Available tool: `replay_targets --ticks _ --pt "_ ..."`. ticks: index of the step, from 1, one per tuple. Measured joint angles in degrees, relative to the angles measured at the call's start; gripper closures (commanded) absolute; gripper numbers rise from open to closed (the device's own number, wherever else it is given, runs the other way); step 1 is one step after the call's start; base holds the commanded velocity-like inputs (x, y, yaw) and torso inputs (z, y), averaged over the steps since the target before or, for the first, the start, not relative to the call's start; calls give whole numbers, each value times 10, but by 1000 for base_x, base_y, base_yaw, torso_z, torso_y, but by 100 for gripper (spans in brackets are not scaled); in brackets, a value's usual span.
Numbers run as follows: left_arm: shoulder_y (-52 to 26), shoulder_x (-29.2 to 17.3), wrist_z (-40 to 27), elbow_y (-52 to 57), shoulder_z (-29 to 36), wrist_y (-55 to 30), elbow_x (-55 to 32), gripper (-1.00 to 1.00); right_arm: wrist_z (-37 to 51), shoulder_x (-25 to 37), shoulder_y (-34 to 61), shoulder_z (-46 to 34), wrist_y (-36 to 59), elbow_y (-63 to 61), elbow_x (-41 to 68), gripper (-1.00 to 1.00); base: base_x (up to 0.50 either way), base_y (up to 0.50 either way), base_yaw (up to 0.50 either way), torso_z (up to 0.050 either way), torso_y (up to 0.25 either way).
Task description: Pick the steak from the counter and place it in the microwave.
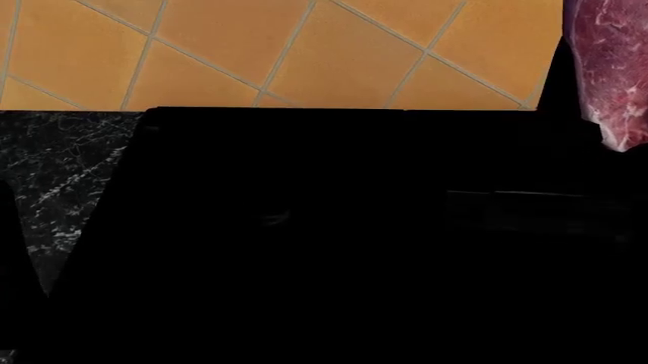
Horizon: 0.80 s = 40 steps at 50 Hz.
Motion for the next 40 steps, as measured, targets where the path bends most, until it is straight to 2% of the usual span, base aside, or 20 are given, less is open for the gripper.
replay_targets --ticks 40 --pt "14 22 1 -1 -28 -26 -3 -100 -15 -76 106 157 102 58 141 100 0 0 0 0 0"
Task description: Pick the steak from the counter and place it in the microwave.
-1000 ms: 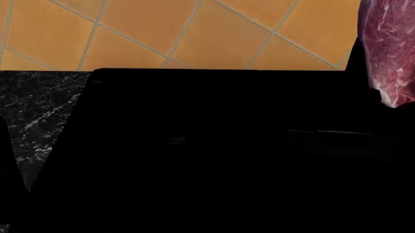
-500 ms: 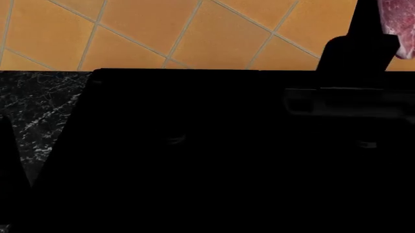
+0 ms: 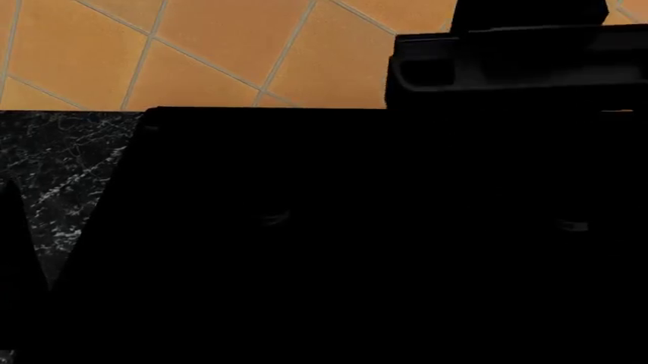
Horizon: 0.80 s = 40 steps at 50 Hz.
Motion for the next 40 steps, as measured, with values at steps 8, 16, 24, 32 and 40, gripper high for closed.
replay_targets --ticks 8,16,24,32,40 --pt "6 5 2 -1 -13 -9 -3 -100 -6 -26 6 43 26 23 20 100 0 0 0 0 0" --pt "10 10 2 -1 -18 -14 -3 -100 -16 -54 8 81 55 52 33 100 0 0 0 0 1" --pt "15 16 2 -1 -25 -22 -2 -100 -29 -83 9 117 80 86 40 100 0 0 0 1 0" --pt "20 23 1 -1 -35 -31 -3 -100 -46 -112 9 146 104 128 45 100 0 0 0 0 0" --pt "25 27 4 -1 -43 -36 -3 -100 -65 -152 14 175 138 186 52 100 0 0 0 0 0"
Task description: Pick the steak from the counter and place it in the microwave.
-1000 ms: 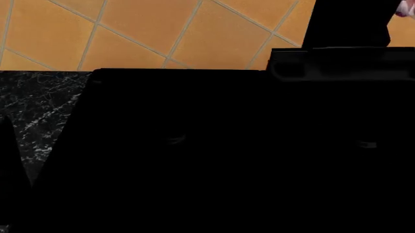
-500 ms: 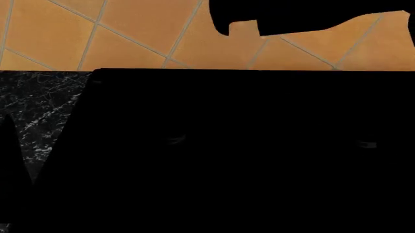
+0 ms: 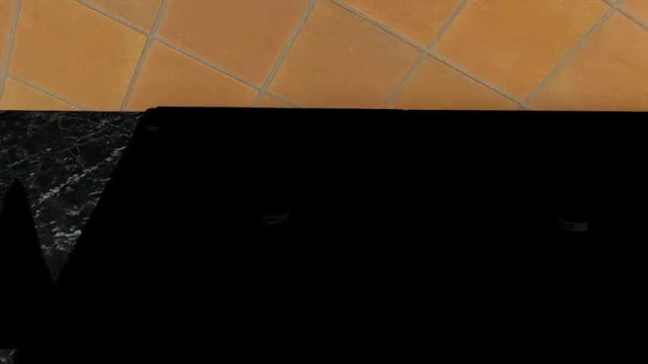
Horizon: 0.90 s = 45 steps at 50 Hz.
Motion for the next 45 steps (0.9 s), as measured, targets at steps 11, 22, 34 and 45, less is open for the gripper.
replay_targets --ticks 11,22,34,45 --pt "5 2 8 -4 -5 -1 3 -100 -30 -63 5 47 65 92 -20 100 0 0 0 0 1" --pt "13 6 9 -5 -5 -2 11 -100 -68 -118 8 102 142 192 -60 100 0 0 0 0 0" --pt "17 12 8 -5 -6 -6 13 -100 -113 -181 10 167 226 289 -139 100 0 0 0 0 0" --pt "15 14 5 -4 -9 -10 8 -100 -171 -241 12 234 298 380 -234 100 0 0 0 0 1"
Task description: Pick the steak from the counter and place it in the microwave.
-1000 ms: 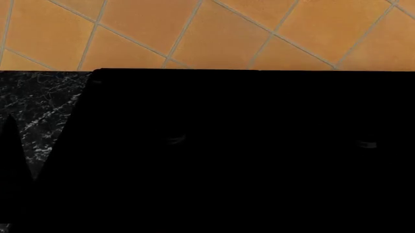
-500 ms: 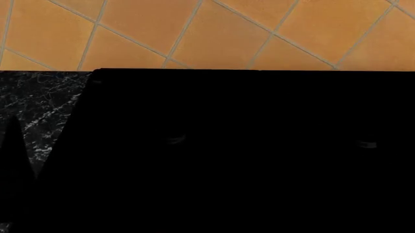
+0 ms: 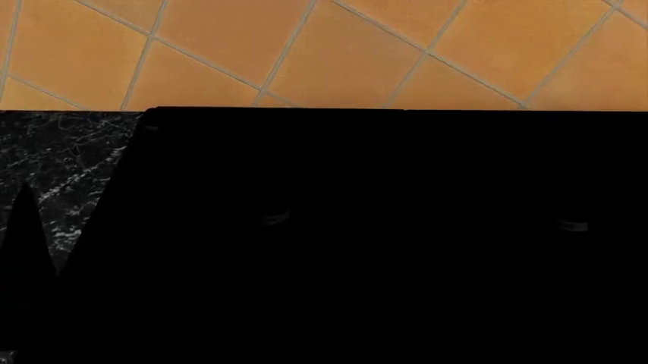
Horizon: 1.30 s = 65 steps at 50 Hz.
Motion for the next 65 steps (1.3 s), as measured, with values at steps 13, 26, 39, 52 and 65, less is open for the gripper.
replay_targets --ticks 13,26,39,52,65 --pt "0 1 2 -1 -6 -3 -3 -100 -132 -107 2 160 114 126 -234 100 0 0 0 1 0" --pt "4 3 5 -2 -9 -6 -1 -100 -347 -220 3 340 189 225 -608 100 0 0 0 0 0" --pt "6 3 4 -1 -10 -7 -3 -100 -405 -261 3 412 203 290 -727 100 1 0 0 0 1" --pt "8 5 9 -5 -12 -8 0 -100 -363 -259 3 438 182 337 -692 100 0 0 0 0 0" --pt "15 4 20 -11 -14 -6 9 -100 -326 -256 3 445 163 356 -660 100 0 0 0 0 1"
